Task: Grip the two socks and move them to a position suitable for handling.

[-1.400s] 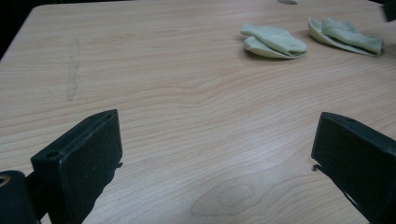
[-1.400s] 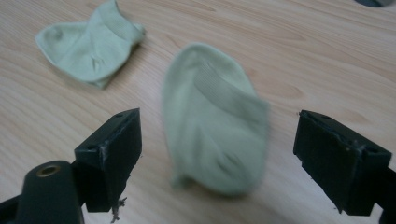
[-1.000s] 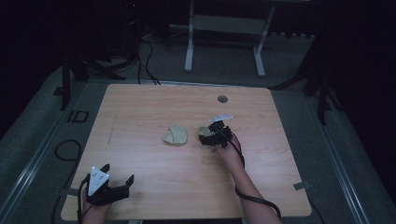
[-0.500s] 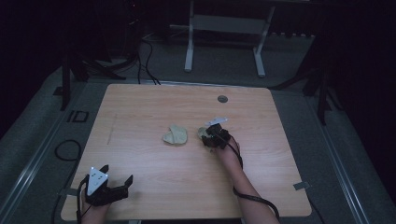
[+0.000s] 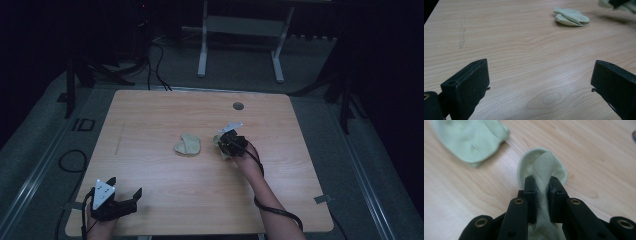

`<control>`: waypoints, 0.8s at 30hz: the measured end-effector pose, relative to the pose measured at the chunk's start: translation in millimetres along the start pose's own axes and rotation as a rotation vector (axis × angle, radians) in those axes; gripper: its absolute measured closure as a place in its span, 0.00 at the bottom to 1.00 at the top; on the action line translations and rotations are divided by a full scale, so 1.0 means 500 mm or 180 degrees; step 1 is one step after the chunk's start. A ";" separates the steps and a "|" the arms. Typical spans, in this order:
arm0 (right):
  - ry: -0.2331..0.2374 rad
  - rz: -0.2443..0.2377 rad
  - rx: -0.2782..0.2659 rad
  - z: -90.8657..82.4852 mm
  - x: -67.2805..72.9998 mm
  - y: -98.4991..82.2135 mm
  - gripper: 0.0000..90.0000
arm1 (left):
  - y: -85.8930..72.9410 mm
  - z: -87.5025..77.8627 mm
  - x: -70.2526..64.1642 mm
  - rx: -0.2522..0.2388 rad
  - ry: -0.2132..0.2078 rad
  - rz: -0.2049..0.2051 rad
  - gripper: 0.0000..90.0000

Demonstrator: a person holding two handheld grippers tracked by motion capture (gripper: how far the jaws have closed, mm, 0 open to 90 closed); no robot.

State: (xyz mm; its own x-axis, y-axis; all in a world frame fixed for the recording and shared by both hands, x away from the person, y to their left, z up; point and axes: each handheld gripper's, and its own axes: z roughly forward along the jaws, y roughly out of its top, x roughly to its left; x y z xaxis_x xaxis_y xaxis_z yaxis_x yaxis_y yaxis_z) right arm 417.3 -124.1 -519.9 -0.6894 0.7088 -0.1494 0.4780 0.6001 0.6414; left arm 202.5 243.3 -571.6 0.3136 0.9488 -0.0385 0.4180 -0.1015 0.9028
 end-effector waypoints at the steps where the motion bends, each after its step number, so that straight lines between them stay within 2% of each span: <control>1: 0.0052 -0.0044 -0.0027 -0.011 0.002 0.003 0.88 | 0.000 0.000 -0.001 -0.0007 -0.0004 -0.0004 0.02; 4: 0.0143 -0.0093 -0.0086 -0.034 0.008 0.006 0.88 | 0.001 0.000 -0.002 -0.0009 0.0009 0.0007 0.02; 5: 0.0200 -0.0212 -0.0152 -0.056 0.017 0.006 0.88 | 0.001 0.000 -0.002 -0.0003 0.0008 0.0016 0.02; 6: 0.0233 -0.0252 -0.0165 -0.067 0.021 0.005 0.88 | 0.001 0.000 -0.002 0.0005 0.0012 0.0020 0.02; 7: 0.0233 -0.0252 -0.0165 -0.067 0.021 0.005 0.88 | 0.001 0.000 -0.002 0.0005 0.0012 0.0020 0.02; 8: 0.0286 -0.0304 -0.0238 -0.088 0.029 0.001 0.88 | 0.001 0.001 -0.003 0.0007 0.0013 0.0021 0.02; 9: 0.0286 -0.0304 -0.0238 -0.088 0.029 0.001 0.88 | 0.001 0.001 -0.003 0.0007 0.0016 0.0020 0.02; 10: 0.0385 -0.0346 -0.0313 -0.109 0.038 -0.005 0.88 | 0.001 0.001 -0.004 0.0011 0.0019 0.0022 0.02; 11: 0.0385 -0.0346 -0.0313 -0.109 0.038 -0.005 0.88 | 0.001 0.001 -0.004 0.0011 0.0019 0.0022 0.02; 12: 0.0448 -0.0419 -0.0369 -0.130 0.053 -0.015 0.88 | 0.001 0.001 -0.005 0.0015 0.0015 0.0023 0.02; 15: 0.0549 -0.0598 -0.0407 -0.154 0.081 -0.031 0.88 | 0.000 0.002 -0.005 0.0032 0.0013 0.0031 0.02; 16: 0.0549 -0.0598 -0.0407 -0.154 0.081 -0.031 0.88 | 0.000 0.002 -0.005 0.0032 0.0013 0.0031 0.02; 17: 0.0623 -0.0697 -0.0416 -0.167 0.099 -0.042 0.88 | 0.000 0.002 -0.005 0.0032 0.0013 0.0025 0.02; 18: 0.0623 -0.0697 -0.0416 -0.167 0.099 -0.042 0.88 | 0.000 0.002 -0.005 0.0032 0.0013 0.0025 0.02; 19: 0.0696 -0.0777 -0.0440 -0.177 0.116 -0.054 0.88 | 0.000 0.002 -0.005 0.0036 0.0013 0.0028 0.02; 20: 0.0696 -0.0777 -0.0440 -0.177 0.116 -0.054 0.88 | 0.000 0.002 -0.006 0.0034 0.0011 0.0026 0.02; 24: 0.0856 -0.0865 -0.0449 -0.185 0.150 -0.088 0.88 | 0.000 0.002 -0.004 0.0023 0.0029 0.0008 0.02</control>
State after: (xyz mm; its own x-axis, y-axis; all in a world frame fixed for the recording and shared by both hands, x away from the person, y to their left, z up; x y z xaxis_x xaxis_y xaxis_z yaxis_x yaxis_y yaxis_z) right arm 294.2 -131.9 -489.7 -0.9070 0.3980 -0.1375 0.1924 0.6822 0.7054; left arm 202.6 241.0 -571.9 0.3069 0.9512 -0.0322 0.4234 -0.1062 0.8997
